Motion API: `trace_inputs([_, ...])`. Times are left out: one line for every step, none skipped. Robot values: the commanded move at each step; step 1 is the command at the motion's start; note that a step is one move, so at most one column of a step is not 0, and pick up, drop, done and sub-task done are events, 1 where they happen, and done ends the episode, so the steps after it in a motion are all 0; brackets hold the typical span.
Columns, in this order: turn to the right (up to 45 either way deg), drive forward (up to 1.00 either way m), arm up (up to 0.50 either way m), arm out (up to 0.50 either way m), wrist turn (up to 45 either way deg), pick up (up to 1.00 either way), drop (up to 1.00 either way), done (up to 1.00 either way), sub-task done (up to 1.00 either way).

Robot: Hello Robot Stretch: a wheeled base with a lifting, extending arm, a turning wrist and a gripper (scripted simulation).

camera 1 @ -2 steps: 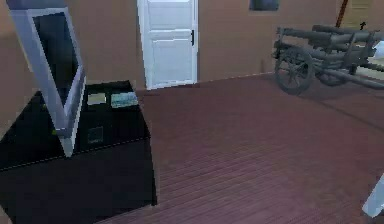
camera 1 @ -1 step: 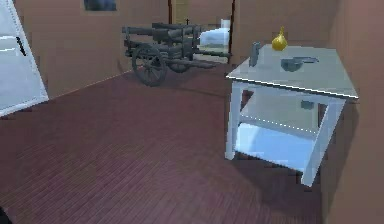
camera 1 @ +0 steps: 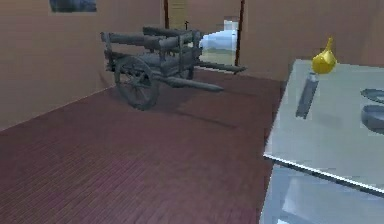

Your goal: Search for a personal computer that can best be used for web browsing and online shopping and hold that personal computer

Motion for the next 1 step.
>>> trace_inputs([3.0, 0.0, 0.0, 0.0, 0.0, 0.0, 0.0, 0.0, 0.0])
